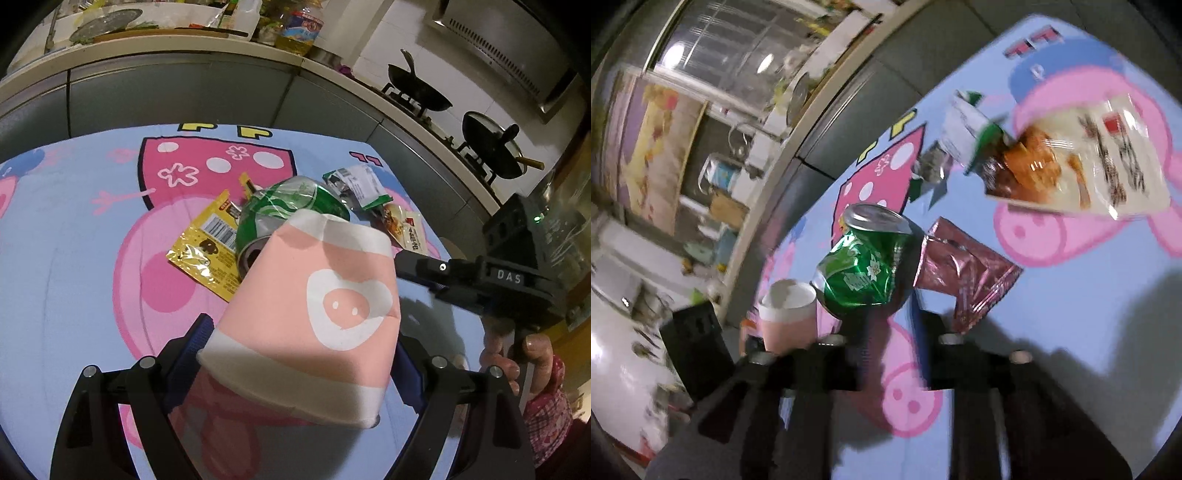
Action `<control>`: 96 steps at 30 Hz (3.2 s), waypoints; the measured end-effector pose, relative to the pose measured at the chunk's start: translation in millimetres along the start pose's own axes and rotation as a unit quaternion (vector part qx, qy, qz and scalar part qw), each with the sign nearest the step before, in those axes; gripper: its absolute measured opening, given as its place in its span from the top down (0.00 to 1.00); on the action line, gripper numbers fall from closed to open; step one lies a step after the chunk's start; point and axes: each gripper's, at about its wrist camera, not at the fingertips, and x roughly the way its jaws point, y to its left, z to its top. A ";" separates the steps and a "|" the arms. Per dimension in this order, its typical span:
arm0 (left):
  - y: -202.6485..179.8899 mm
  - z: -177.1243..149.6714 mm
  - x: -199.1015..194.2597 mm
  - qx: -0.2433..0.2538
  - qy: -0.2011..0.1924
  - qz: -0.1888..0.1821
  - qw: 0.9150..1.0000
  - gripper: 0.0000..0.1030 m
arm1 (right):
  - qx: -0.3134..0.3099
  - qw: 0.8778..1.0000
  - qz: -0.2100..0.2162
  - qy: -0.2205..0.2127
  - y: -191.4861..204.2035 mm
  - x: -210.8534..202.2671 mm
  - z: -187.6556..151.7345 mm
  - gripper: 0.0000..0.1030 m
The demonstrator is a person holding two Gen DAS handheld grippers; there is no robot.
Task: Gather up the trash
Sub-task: 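Lift the green can with the right tool while left tool holds the cup, then carry the cup and can over the beige bin and open both tools, then grasp the yellow snack wrapper with left tool while right tool grasps pink foil wrapper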
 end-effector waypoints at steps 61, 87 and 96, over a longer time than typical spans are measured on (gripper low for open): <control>-346.4 48.6 228.4 0.239 0.151 -0.047 0.958 0.09 | 0.133 0.928 -0.110 -0.329 -233.7 -286.9 -21.7 0.57; -284.2 39.4 134.9 0.190 0.075 -0.048 0.978 0.12 | 0.092 0.931 -0.054 -0.348 -170.6 -281.6 -45.8 0.57; -152.5 11.7 65.8 0.115 0.045 -0.007 0.992 0.12 | 0.048 0.966 -0.020 -0.255 -122.0 -194.1 -27.1 0.60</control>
